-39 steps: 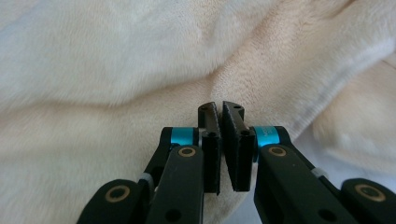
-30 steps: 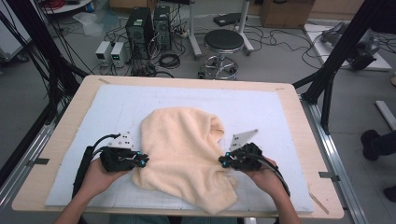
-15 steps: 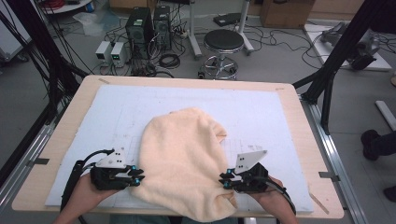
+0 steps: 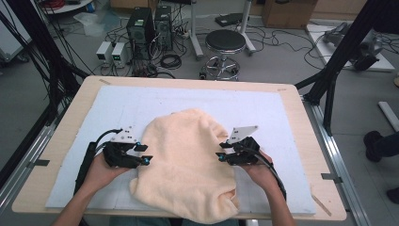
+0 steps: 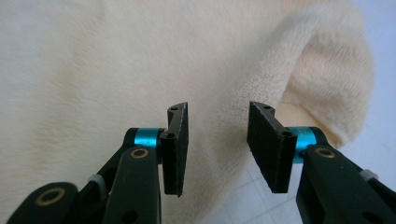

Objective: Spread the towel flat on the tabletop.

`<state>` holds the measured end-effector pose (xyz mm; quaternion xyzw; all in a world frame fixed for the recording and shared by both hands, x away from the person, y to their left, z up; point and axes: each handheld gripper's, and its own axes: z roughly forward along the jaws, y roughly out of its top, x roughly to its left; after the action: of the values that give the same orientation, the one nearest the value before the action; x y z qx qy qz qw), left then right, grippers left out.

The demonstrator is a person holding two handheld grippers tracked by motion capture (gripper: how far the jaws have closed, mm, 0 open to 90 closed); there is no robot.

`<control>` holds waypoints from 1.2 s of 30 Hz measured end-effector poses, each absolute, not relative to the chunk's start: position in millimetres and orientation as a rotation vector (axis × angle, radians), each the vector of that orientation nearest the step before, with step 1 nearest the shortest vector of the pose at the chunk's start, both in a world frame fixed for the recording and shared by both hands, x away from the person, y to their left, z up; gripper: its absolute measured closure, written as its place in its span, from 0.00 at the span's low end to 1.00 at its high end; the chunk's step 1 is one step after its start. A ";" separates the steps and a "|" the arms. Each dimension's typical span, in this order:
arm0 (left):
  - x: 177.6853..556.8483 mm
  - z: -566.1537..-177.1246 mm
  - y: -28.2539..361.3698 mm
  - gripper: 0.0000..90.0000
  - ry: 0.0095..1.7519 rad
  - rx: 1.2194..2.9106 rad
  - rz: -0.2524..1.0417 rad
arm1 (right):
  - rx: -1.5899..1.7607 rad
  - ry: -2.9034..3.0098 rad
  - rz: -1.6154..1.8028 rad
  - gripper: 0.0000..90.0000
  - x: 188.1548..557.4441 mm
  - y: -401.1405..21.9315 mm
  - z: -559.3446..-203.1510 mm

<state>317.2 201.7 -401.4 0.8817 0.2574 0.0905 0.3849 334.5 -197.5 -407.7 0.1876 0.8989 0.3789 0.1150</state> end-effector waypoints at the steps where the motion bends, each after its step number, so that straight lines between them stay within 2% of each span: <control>1: 317.2 -401.4 201.7 0.58 0.656 2.246 0.230 | 0.554 2.648 1.089 0.66 337.4 -195.9 -411.5; 4: 329.4 -416.0 195.6 0.61 0.690 2.309 0.191 | 0.563 2.691 1.006 0.76 342.2 -190.3 -421.9; 5: 329.4 -416.0 195.6 0.62 0.690 2.309 0.191 | 0.563 2.691 1.006 0.76 342.2 -190.3 -421.9; 6: 333.0 -422.3 193.2 0.66 0.700 2.346 0.158 | 0.560 2.716 0.968 0.83 344.6 -188.1 -427.7; 7: 333.0 -422.3 193.2 0.68 0.700 2.346 0.158 | 0.560 2.716 0.968 0.83 344.6 -188.1 -427.7; 8: 332.4 -425.3 191.8 0.71 0.698 2.359 0.180 | 0.575 2.714 0.990 0.89 345.3 -188.9 -429.4; 9: 332.4 -425.3 191.8 0.76 0.698 2.359 0.180 | 0.578 2.720 1.010 0.91 345.6 -190.2 -429.5; 10: 331.6 -424.6 191.3 0.76 0.698 2.360 0.185 | 0.578 2.720 1.010 0.91 345.6 -190.2 -429.5; 11: 331.1 -423.4 192.0 0.81 0.697 2.361 0.178 | 0.586 2.726 1.012 0.92 345.4 -191.4 -429.0; 12: 328.4 -421.1 193.0 0.93 0.688 2.367 0.172 | 0.584 2.727 1.031 0.93 343.8 -193.6 -426.2; 13: 328.4 -421.1 193.0 0.96 0.688 2.367 0.172 | 0.584 2.727 1.031 0.93 343.8 -193.6 -426.2; 19: 306.4 -405.6 200.1 0.99 0.607 2.318 0.188 | 0.495 2.697 1.110 0.94 318.6 -201.2 -401.5; 26: 290.7 -396.7 214.6 0.98 0.595 2.248 0.190 | 0.409 2.747 1.102 0.93 292.6 -204.6 -395.1; 27: 290.7 -396.7 214.6 0.93 0.595 2.248 0.190 | 0.409 2.747 1.102 0.93 292.6 -204.6 -395.1; 30: 305.1 -396.6 211.9 0.79 0.615 2.207 0.197 | 0.435 2.704 1.134 0.82 296.0 -210.0 -393.5; 31: 305.1 -396.6 211.9 0.76 0.615 2.207 0.197 | 0.435 2.704 1.134 0.82 296.0 -210.0 -393.5; 32: 314.4 -399.7 207.8 0.71 0.632 2.191 0.193 | 0.467 2.667 1.188 0.77 300.0 -212.2 -390.1; 35: 323.6 -404.7 202.3 0.66 0.639 2.197 0.188 | 0.473 2.645 1.249 0.73 305.6 -212.7 -386.7; 36: 332.8 -409.9 196.5 0.59 0.647 2.221 0.184 | 0.498 2.627 1.280 0.69 314.2 -210.8 -386.1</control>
<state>332.8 196.5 -409.9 0.8777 0.2556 0.0727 0.3989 314.2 -210.8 -386.1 0.1673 0.8827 0.4300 0.0887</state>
